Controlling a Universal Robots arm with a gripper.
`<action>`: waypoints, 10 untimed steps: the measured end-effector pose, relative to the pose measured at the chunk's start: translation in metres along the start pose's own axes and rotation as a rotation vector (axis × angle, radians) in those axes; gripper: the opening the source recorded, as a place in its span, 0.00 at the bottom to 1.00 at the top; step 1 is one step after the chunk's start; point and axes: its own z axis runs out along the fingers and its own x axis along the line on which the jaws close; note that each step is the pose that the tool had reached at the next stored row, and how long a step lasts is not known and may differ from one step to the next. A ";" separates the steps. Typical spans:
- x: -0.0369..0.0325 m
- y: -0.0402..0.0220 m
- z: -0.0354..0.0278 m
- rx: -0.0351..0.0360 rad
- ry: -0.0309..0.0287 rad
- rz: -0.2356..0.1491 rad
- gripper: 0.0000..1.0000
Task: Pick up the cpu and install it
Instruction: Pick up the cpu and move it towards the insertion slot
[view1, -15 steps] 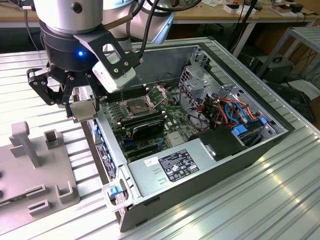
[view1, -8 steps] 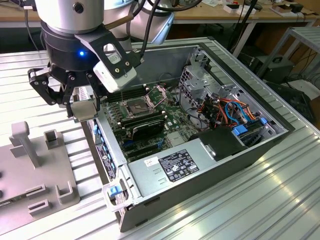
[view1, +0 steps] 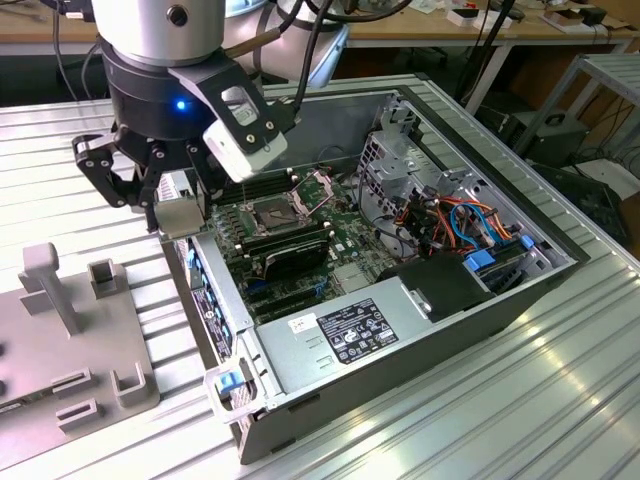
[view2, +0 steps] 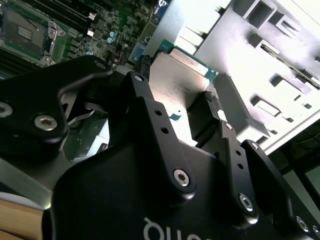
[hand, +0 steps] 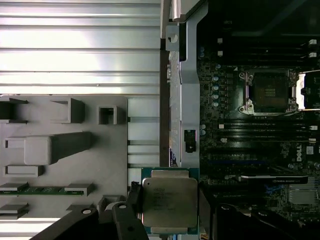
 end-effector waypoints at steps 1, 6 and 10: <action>-0.0021 0.0000 0.0000 0.0001 0.0000 0.000 0.55; -0.0135 0.0000 0.0000 0.0001 0.0000 0.000 0.55; -0.0204 0.0000 0.0000 0.0001 0.0001 0.000 0.55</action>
